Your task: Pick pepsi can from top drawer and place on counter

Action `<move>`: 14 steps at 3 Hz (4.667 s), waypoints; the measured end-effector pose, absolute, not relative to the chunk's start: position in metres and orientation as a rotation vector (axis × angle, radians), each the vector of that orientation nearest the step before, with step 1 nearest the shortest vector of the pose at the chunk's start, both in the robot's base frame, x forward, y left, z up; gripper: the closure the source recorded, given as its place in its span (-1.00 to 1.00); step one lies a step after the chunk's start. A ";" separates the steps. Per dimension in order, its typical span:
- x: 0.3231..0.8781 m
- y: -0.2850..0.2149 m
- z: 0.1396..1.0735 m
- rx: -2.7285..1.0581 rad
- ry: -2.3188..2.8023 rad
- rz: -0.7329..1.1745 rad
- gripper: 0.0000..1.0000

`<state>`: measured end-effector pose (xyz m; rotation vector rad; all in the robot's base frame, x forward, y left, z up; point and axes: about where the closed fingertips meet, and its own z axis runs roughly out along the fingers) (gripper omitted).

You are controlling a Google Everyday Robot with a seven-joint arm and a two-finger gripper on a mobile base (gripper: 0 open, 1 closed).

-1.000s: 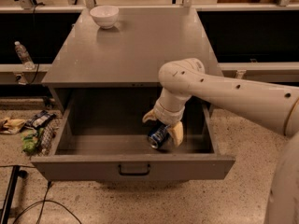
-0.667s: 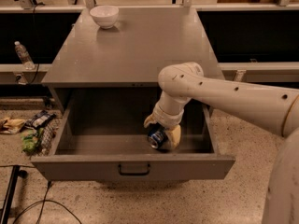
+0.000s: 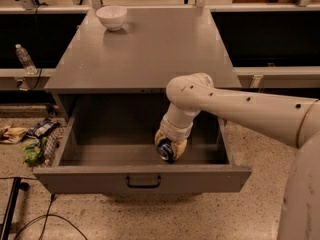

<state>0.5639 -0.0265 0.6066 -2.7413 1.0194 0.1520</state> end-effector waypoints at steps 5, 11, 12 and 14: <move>0.510 -0.050 0.832 -2.376 1.094 0.210 1.00; 0.663 0.000 0.924 -2.553 0.810 -0.140 1.00; 0.690 0.007 0.916 -2.563 0.800 -0.131 1.00; 0.713 0.024 0.869 -2.611 0.810 0.037 0.51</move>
Offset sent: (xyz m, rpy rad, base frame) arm -0.0461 -0.0045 0.1357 0.1540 -0.0563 0.0116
